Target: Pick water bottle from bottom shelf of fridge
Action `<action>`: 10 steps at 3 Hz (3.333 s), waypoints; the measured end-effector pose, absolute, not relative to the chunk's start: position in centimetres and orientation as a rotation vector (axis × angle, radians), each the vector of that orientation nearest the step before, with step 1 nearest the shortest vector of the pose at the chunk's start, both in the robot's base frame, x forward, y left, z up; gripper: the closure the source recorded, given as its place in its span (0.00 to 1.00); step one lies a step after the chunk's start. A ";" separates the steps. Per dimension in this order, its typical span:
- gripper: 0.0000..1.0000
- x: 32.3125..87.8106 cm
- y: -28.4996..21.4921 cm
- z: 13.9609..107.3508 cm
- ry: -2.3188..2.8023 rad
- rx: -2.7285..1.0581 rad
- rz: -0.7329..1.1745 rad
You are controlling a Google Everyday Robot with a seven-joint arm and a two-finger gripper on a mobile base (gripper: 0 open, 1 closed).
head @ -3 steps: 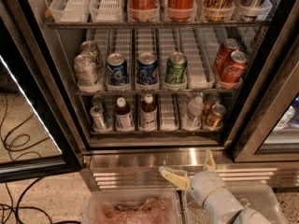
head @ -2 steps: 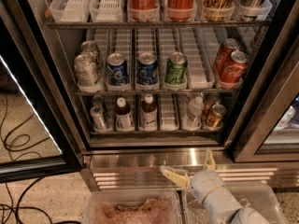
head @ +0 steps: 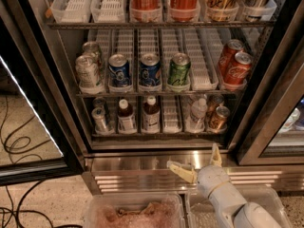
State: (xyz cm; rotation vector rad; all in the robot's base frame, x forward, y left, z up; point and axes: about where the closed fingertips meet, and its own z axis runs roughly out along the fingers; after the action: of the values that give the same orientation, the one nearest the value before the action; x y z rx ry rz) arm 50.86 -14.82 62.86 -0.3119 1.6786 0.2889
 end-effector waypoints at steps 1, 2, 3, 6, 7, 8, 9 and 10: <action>0.00 53.1 -17.3 64.6 1.640 -0.265 0.256; 0.00 53.0 -17.2 64.2 1.648 -0.270 0.251; 0.00 54.2 -16.7 63.7 1.629 -0.258 0.246; 0.00 58.4 -15.7 62.7 1.589 -0.244 0.243; 0.00 59.4 -15.9 62.2 1.600 -0.200 0.269; 0.00 59.4 -15.9 62.2 1.600 -0.200 0.269; 0.06 59.4 -15.9 62.2 1.600 -0.200 0.269; 0.12 59.4 -15.9 62.2 1.600 -0.200 0.269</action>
Offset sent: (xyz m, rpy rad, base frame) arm 0.0336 -0.0392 0.0277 0.0135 -0.0588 -0.0732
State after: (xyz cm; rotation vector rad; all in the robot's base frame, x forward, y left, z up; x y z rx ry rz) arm 59.43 -15.85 62.25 -0.2003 1.6001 0.2688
